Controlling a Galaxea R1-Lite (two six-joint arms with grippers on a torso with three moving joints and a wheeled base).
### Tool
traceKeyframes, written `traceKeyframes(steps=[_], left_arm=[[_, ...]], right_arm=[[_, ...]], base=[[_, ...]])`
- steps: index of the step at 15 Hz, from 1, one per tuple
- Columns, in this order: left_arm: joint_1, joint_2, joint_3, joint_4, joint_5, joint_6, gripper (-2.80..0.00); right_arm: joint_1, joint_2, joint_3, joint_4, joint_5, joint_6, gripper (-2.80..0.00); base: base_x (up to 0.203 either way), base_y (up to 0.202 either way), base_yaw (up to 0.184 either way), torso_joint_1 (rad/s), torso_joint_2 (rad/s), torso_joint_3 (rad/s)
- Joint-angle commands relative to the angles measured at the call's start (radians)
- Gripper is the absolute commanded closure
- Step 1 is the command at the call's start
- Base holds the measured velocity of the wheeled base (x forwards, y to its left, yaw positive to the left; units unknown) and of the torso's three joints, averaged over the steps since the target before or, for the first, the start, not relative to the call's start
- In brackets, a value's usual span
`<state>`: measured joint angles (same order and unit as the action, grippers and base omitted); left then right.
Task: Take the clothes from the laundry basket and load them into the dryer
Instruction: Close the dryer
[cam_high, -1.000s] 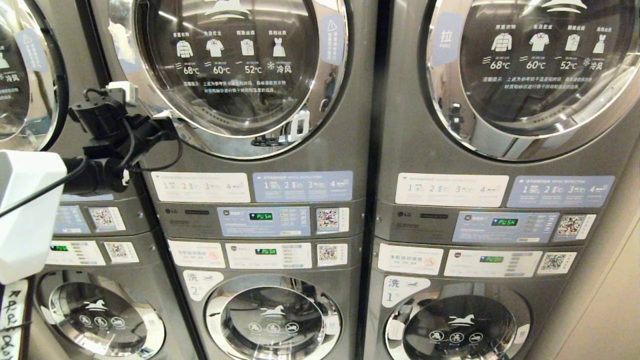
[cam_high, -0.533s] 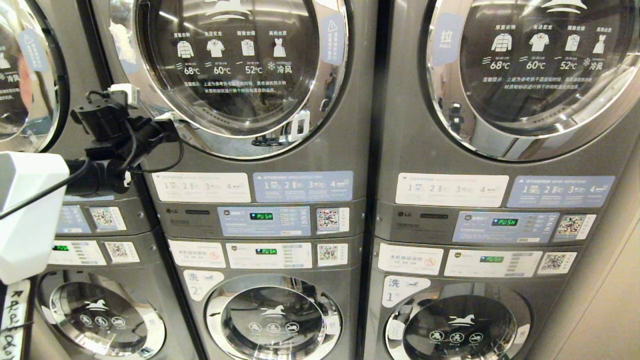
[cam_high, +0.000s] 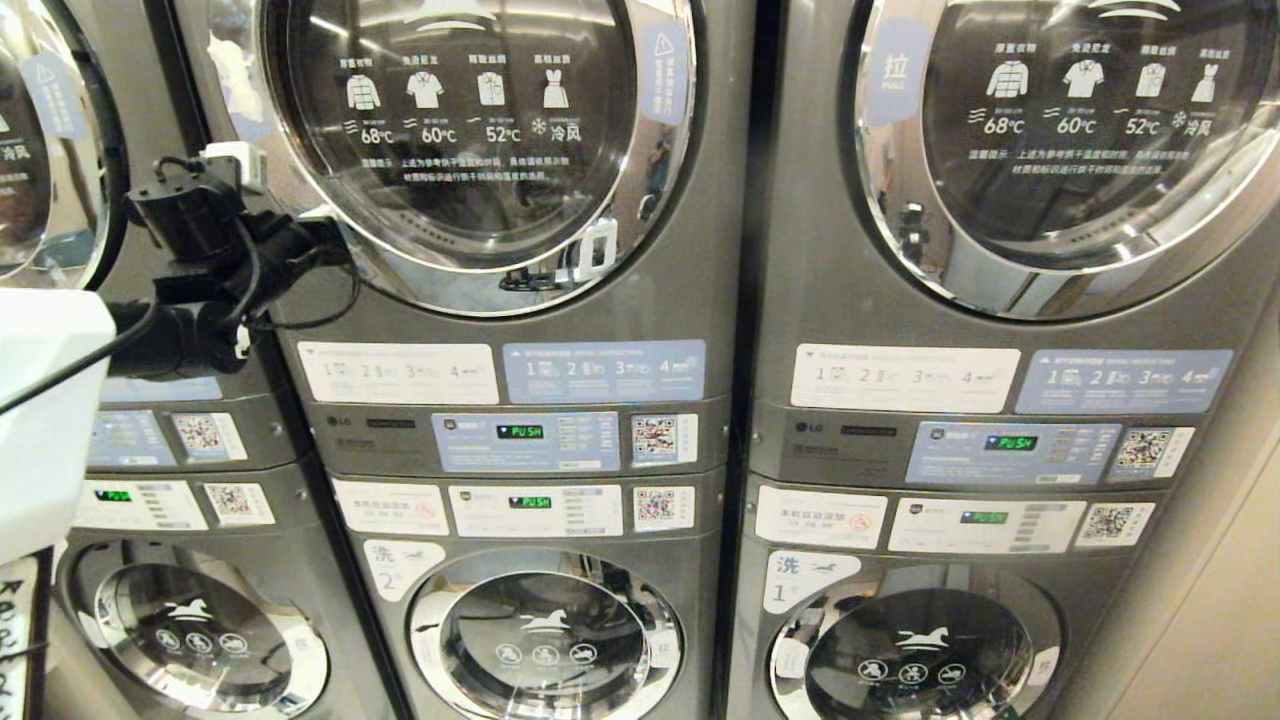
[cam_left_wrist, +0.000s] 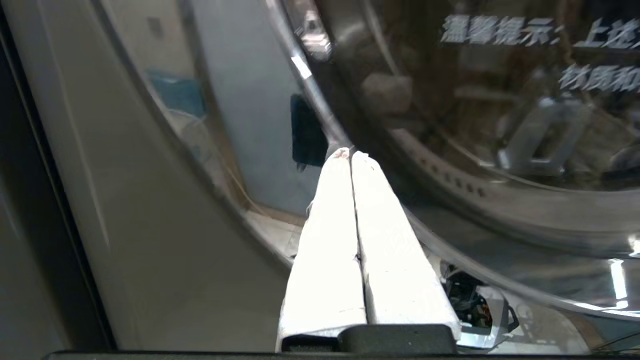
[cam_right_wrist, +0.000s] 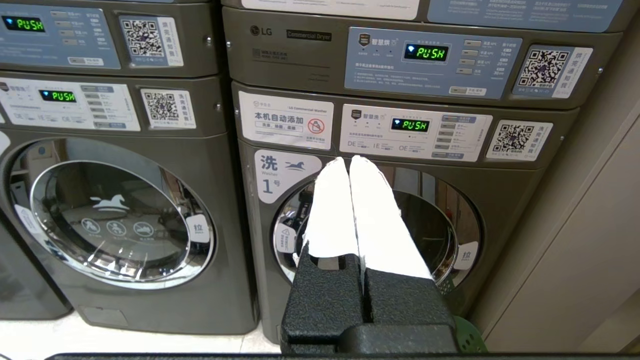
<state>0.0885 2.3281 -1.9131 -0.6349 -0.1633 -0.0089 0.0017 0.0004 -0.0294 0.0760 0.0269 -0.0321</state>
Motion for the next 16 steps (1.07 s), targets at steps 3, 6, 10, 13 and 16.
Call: traceKeyframes(steps=[3,6,10,13,16], left_arm=[[0.008,-0.123,0.104,-0.014,0.026,0.000,0.00],[0.011,-0.229,0.235,-0.043,0.031,-0.001,0.00],[0.011,-0.393,0.423,-0.066,0.032,-0.001,0.00],[0.014,-0.479,0.540,-0.069,0.031,-0.002,0.00],[0.022,-0.455,0.522,-0.069,0.030,-0.003,0.00]], right_arm=[[0.001,-0.002,0.000,-0.001,0.001,0.001,0.00],[0.001,-0.002,0.000,-0.001,0.001,0.005,0.00],[0.001,-0.002,0.000,-0.001,0.001,0.006,0.00],[0.000,-0.002,0.000,-0.001,0.001,0.008,0.00],[0.001,-0.002,0.000,-0.001,0.001,0.008,0.00]], base=[[0.000,0.000,0.000,0.000,0.00,0.000],[0.000,0.000,0.000,0.000,0.00,0.000],[0.000,0.000,0.000,0.000,0.00,0.000],[0.000,0.000,0.000,0.000,0.00,0.000],[0.000,0.000,0.000,0.000,0.00,0.000]])
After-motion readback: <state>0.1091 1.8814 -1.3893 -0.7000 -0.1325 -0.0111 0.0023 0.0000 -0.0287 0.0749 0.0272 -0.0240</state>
